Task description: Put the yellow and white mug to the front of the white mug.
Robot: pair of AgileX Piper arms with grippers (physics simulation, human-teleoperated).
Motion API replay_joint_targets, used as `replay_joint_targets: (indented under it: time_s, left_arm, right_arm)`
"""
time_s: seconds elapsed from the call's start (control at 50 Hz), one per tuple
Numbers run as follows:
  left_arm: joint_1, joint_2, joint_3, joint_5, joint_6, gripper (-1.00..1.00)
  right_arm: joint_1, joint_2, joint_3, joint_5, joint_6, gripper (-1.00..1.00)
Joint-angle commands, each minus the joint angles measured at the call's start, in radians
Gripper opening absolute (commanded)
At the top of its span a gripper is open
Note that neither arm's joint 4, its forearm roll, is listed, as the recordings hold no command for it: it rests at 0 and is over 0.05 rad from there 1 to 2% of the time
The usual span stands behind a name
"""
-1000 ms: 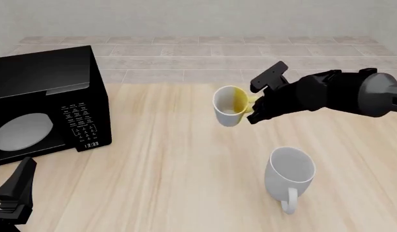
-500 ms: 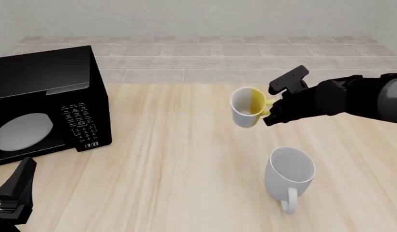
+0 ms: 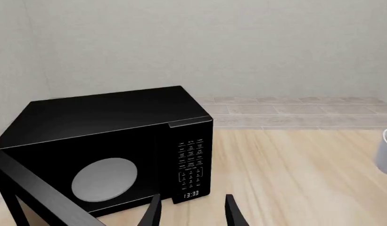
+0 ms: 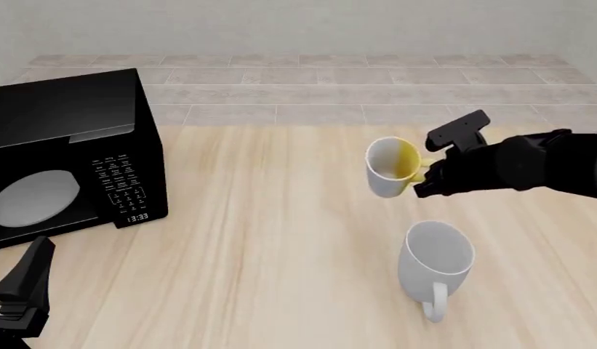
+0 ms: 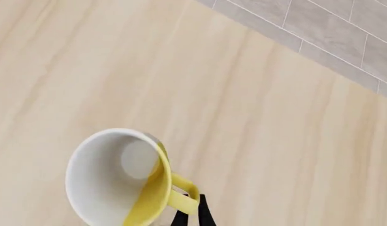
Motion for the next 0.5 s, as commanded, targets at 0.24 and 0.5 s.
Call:
replay_joint_targets:
  time_s: [0.24, 0.5]
  left_arm:
    - [0.000, 0.000, 0.000, 0.000, 0.000, 1.00]
    - [0.000, 0.000, 0.000, 0.000, -0.001, 1.00]
  right_arm:
    - [-0.080, 0.001, 0.043, -0.042, 0.012, -1.00]
    - [-0.102, 0.017, 0.041, -0.052, 0.018, -1.00]
